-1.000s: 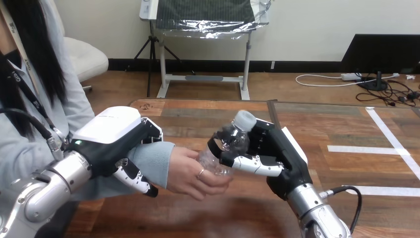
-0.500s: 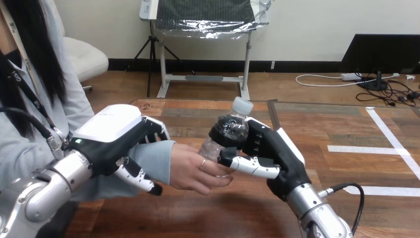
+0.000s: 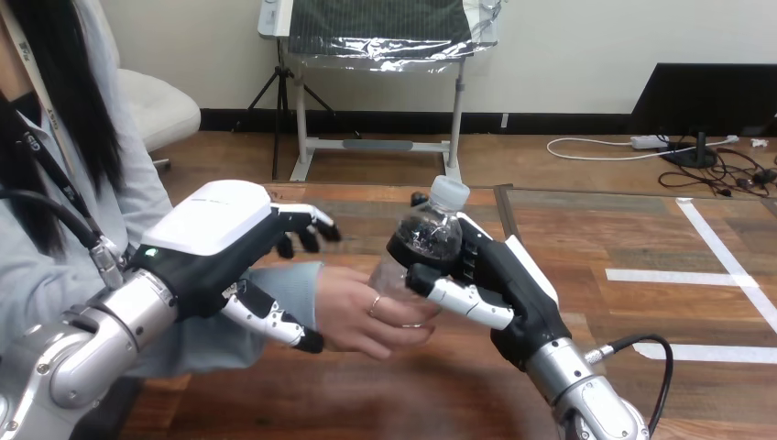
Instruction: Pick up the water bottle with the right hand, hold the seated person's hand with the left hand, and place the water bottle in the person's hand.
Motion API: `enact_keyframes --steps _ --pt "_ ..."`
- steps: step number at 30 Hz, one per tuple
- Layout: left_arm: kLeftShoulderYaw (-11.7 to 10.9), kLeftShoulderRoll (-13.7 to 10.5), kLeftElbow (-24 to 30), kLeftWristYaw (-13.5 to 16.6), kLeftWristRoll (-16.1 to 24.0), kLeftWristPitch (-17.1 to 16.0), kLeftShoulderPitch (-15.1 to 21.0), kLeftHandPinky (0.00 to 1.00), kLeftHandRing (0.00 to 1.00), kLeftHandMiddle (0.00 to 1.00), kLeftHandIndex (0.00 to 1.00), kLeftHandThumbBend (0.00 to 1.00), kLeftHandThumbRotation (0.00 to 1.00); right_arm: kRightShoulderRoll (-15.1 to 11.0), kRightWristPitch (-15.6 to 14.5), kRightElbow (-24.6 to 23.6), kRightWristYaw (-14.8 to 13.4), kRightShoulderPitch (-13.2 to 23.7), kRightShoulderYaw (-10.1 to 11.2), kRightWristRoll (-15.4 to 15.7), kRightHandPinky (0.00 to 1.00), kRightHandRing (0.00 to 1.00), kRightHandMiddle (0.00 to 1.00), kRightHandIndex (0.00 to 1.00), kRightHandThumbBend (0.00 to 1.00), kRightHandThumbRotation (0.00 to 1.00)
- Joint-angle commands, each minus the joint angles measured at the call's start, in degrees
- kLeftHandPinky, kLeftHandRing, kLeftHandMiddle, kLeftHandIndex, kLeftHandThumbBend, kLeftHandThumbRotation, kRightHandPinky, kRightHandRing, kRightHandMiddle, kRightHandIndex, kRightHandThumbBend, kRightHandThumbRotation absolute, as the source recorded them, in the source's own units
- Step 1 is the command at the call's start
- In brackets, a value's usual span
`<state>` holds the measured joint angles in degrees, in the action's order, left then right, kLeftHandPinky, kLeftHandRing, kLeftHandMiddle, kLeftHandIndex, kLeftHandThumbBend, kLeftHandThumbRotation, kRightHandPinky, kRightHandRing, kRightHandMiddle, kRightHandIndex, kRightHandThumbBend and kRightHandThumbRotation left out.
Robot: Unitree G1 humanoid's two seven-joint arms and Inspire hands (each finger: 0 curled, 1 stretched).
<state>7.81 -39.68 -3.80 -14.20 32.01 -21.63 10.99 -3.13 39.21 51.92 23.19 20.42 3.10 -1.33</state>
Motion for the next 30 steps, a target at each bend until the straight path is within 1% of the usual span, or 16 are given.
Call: enact_keyframes --steps 1,3,7,12,22,30 --pt "-1.80 -0.29 2.05 1.02 -0.70 0.01 -0.19 0.64 0.71 0.76 0.82 1.00 0.35 -2.10 1.14 -0.15 -0.87 4.46 0.70 -0.45 0.94 0.89 0.87 0.93 0.95 0.54" --pt "-1.91 -0.33 2.27 0.87 -0.84 0.30 -0.67 0.67 0.73 0.78 0.83 1.00 0.37 -2.35 0.83 -0.18 -0.92 4.53 0.76 -0.50 0.94 0.88 0.87 0.93 0.95 0.55" --pt "-1.98 -0.30 2.18 1.39 -0.60 0.05 -1.29 0.71 0.76 0.80 0.85 1.00 0.38 -2.71 0.47 -0.01 -0.79 4.68 0.92 -0.85 0.94 0.88 0.87 0.93 0.95 0.55" --pt "-2.23 -0.08 2.93 1.39 -0.31 1.10 -2.49 0.76 0.80 0.83 0.86 1.00 0.41 -3.33 0.03 -0.07 -1.33 4.69 0.92 -0.71 0.94 0.88 0.87 0.93 0.96 0.55" --pt "-2.49 -0.05 3.00 2.81 -0.11 0.71 -4.41 0.81 0.84 0.87 0.90 1.00 0.45 -4.30 0.00 0.27 -1.59 4.72 0.86 -0.93 0.93 0.88 0.87 0.94 0.96 0.56" --pt "-2.77 0.02 4.19 2.87 0.19 1.92 -6.23 0.86 0.89 0.91 0.93 1.00 0.48 -4.86 0.04 0.80 -1.22 4.77 0.96 -1.39 0.92 0.88 0.87 0.94 0.95 0.56"
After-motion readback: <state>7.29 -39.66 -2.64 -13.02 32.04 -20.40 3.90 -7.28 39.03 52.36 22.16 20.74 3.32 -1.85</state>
